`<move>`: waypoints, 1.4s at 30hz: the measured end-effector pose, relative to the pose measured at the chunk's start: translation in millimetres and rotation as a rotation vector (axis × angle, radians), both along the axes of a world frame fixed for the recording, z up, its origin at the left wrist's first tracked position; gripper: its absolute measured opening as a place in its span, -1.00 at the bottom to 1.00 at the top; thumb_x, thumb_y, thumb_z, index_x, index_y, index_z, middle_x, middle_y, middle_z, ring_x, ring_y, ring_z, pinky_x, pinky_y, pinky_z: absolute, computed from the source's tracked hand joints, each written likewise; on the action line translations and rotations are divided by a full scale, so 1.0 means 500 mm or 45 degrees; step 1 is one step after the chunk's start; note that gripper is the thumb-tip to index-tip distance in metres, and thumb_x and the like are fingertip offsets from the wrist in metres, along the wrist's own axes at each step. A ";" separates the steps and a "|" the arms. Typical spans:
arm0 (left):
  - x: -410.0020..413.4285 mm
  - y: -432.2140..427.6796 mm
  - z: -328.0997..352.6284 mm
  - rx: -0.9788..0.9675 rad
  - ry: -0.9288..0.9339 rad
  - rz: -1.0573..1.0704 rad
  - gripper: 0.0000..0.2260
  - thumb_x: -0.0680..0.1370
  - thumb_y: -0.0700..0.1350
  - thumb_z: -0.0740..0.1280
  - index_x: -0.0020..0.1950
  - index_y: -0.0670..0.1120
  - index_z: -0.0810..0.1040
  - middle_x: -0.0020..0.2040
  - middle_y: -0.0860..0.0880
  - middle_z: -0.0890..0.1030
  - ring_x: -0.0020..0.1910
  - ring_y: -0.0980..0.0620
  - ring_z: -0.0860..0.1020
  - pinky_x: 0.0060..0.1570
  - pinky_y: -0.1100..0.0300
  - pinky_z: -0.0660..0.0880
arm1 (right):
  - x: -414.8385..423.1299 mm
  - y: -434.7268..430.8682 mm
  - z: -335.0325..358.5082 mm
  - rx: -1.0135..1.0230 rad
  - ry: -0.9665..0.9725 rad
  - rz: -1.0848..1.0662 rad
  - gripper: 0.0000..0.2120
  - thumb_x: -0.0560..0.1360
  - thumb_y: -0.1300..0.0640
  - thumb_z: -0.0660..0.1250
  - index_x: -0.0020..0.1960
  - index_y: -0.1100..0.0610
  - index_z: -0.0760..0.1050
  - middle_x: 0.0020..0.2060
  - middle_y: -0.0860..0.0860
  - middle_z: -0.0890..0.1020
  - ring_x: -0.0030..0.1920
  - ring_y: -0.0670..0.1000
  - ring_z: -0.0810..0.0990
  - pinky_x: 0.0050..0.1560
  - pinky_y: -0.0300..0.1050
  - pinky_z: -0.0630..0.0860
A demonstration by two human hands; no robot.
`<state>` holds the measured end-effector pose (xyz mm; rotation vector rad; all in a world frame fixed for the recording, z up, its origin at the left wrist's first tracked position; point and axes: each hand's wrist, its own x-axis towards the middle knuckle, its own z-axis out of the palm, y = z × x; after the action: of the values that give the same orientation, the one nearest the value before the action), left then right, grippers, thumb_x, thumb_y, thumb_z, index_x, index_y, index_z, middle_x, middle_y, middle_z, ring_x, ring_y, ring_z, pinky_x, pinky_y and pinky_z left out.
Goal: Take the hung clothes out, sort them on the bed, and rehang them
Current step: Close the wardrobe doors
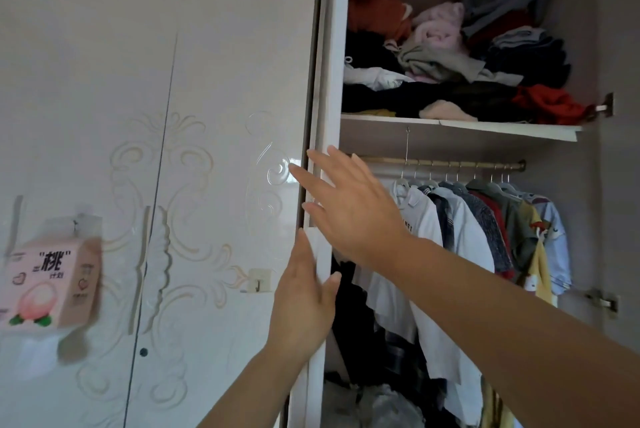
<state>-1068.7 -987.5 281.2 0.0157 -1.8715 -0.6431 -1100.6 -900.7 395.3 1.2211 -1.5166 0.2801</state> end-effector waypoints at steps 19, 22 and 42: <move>-0.361 0.134 -0.058 -0.361 -0.122 -0.066 -0.43 0.34 0.44 -0.44 0.25 0.32 -0.61 0.42 0.19 -0.38 0.45 0.15 -0.33 0.46 0.05 -0.17 | -0.339 0.174 -0.004 0.269 -0.014 -0.695 -0.54 0.63 -0.12 -0.13 0.50 -0.07 0.13 0.53 0.01 0.01 0.51 0.07 -0.22 0.38 -0.01 -0.44; -0.437 0.152 -0.072 -0.394 -0.045 0.048 -0.39 0.52 0.34 -0.13 0.43 0.24 -0.41 0.50 0.06 -0.11 0.48 0.00 -0.09 0.38 -0.10 -0.02 | -0.414 0.197 -0.010 0.245 0.027 -0.642 -0.53 0.63 -0.14 -0.16 0.47 -0.09 0.21 0.53 0.00 0.04 0.52 0.07 -0.18 0.38 -0.03 -0.44; -0.796 0.182 -0.084 -0.479 0.065 0.552 -0.43 0.52 0.13 0.12 0.46 -0.09 0.17 0.41 -0.07 0.38 0.43 -0.22 0.19 0.30 -0.30 0.19 | -0.832 0.194 -0.019 0.111 0.323 -0.334 -0.57 0.55 -0.05 0.01 0.26 0.00 0.53 0.32 0.11 0.48 0.35 0.23 0.39 0.33 0.24 0.23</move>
<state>-1466.7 -896.4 239.3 0.1538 -1.8341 0.0077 -1516.4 -803.5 386.0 1.0656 -1.4572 -0.1121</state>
